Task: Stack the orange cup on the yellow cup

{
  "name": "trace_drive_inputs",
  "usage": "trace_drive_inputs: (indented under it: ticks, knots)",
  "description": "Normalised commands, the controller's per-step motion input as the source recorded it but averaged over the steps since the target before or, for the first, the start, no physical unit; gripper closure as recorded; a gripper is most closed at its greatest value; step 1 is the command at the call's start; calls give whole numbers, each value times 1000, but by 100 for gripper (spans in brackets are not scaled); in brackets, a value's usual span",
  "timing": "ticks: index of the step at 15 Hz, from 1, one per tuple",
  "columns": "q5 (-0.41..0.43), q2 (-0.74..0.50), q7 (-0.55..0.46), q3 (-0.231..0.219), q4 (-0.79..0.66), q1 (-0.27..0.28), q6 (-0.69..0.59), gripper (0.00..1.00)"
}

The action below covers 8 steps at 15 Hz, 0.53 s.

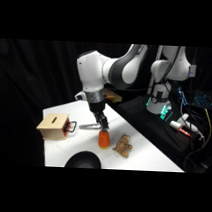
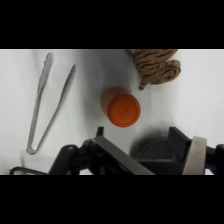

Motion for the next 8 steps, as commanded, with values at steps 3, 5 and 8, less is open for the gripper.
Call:
trace_drive_inputs:
  ticks: [3,5,8]
  knots:
    - [-131,-328,14,2,105,-4,-485,0]
    - [-94,-304,24,-2,161,-11,-457,0]
    - [-15,-172,-16,-13,221,-43,-360,0]
